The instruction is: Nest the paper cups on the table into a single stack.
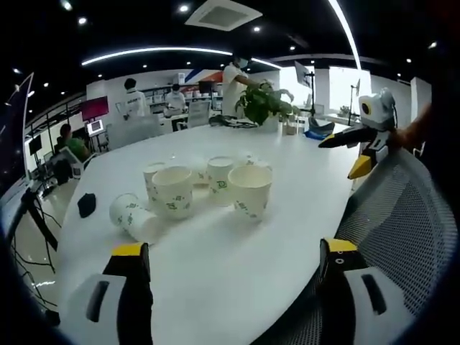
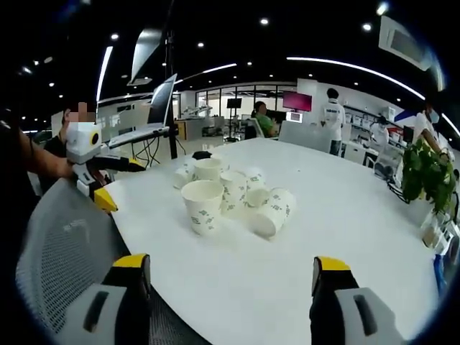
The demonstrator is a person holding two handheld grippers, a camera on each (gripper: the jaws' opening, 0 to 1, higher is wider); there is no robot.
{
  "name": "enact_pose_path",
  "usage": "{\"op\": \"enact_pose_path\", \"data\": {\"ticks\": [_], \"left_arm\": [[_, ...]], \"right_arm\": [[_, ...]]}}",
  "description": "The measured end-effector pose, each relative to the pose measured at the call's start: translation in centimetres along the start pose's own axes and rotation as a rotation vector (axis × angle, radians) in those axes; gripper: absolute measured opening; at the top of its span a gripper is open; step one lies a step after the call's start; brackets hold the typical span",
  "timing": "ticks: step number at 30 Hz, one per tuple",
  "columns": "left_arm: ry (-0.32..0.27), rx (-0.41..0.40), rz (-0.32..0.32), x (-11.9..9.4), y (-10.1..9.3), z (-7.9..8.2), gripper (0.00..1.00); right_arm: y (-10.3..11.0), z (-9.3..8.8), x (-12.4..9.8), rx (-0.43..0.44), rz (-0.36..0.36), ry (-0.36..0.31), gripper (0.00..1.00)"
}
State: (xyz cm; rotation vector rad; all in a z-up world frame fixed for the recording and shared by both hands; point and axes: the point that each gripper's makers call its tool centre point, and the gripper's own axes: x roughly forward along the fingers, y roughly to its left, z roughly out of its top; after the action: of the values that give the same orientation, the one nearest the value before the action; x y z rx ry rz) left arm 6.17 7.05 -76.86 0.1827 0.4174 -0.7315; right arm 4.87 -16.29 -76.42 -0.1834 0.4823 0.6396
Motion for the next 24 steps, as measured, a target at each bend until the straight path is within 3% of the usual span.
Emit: {"op": "enact_pose_path", "data": {"ticks": [19, 24], "left_arm": [[-0.024, -0.048, 0.029, -0.33, 0.78, 0.53, 0.96], [-0.021, -0.022, 0.032, -0.45, 0.76, 0.82, 0.94]], "right_arm": [[-0.12, -0.02, -0.11, -0.003, -0.008, 0.002, 0.93], [-0.16, -0.1, -0.12, -0.002, -0.007, 0.004, 0.93]]}}
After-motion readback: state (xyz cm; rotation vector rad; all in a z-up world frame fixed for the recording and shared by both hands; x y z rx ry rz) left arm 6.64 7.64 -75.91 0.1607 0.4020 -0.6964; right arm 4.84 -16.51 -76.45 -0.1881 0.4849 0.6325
